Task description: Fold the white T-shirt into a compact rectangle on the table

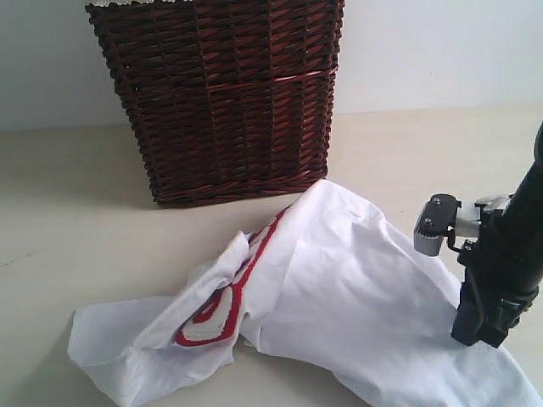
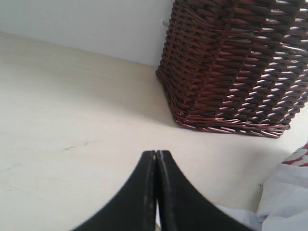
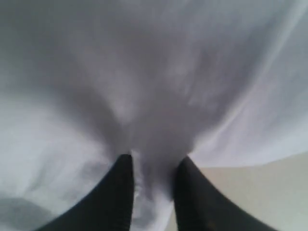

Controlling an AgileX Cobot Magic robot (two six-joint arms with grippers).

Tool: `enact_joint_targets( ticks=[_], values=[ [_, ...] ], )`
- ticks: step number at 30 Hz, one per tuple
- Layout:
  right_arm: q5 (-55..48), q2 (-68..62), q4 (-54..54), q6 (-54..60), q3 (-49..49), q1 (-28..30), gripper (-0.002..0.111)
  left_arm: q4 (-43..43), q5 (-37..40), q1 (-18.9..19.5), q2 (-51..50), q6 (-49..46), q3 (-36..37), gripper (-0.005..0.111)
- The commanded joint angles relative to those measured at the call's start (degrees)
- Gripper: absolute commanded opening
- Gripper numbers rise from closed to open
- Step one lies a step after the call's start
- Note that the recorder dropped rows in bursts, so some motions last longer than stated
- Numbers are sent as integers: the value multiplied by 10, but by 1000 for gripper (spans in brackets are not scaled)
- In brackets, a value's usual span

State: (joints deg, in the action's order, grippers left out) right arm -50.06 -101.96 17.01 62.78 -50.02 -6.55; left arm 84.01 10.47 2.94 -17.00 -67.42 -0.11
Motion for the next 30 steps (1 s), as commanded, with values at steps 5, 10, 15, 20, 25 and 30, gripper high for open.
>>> enact_joint_targets(
  ticks=[5,10,15,20,25,30],
  values=[
    [114,62,-93,-20,4,3,0,2,3,-2,4,2,1,0],
    [250,119,-144,-149,4,3,0,2,2,-2,4,2,1,0],
    [358,132,-141,-226,4,3,0,2,2,-2,4,2,1,0],
    [501,131,-140,-312,4,3,0,2,2,-2,4,2,1,0],
    [626,112,-140,-351,4,2,6,2,2,-2,4,2,1,0],
    [631,70,-142,-351,4,-1,45,2,2,-2,4,2,1,0]
  ],
)
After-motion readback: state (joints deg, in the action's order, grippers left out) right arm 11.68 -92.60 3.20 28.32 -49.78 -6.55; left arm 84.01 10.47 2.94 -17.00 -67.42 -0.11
